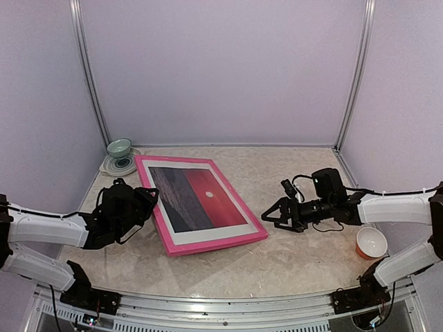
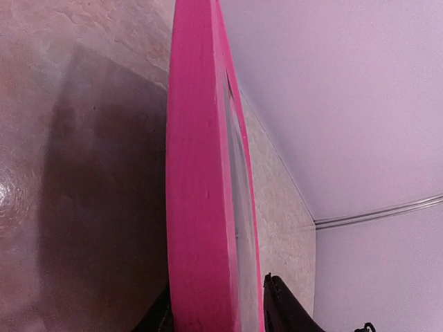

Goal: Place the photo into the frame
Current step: Turn over the photo frame.

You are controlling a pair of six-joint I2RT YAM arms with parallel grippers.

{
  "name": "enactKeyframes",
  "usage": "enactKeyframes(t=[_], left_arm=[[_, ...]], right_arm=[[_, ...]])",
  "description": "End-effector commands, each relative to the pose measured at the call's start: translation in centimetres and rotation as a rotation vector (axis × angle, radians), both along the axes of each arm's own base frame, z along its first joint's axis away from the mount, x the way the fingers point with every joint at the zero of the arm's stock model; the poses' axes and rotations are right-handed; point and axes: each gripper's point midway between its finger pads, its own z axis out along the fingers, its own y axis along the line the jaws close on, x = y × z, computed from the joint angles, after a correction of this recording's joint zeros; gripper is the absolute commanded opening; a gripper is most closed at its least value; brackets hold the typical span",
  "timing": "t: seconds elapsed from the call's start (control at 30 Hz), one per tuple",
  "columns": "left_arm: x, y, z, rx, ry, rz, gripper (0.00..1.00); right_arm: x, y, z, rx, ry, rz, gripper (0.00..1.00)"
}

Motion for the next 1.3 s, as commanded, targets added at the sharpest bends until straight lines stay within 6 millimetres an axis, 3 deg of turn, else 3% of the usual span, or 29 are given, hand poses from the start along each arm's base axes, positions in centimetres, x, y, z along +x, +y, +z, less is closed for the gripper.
enactKeyframes(t=[0.0,0.17,0.5,0.9,1.27], left_arm=[[0.0,-0.9,1.3,-0.064,-0.057,-0.027,0.43],[-0.4,-1.4,0.2,-0.077,-0.038,-0.055,0.57],[-1.6,-4.4,-2.4,-0.096,0.024,-0.16,0.61],[-3.4,-8.5,-5.5,-0.1,0.105,-0.289,0.61],[-3.8,-13.8,-8.0,-0.181,0.137,-0.443,0.62]], right_arm=[[-1.3,0.9,-0.1,0.027,-0.003,0.078,0.99],[-2.1,1.1,-0.9,0.008,0.022,0.114,0.99],[-1.7,0.2,-3.8,-0.084,0.078,0.059,0.99],[0.6,-3.7,-6.1,-0.261,0.096,-0.083,0.99],[5.5,-6.4,-7.8,-0.45,0.028,-0.261,0.99]])
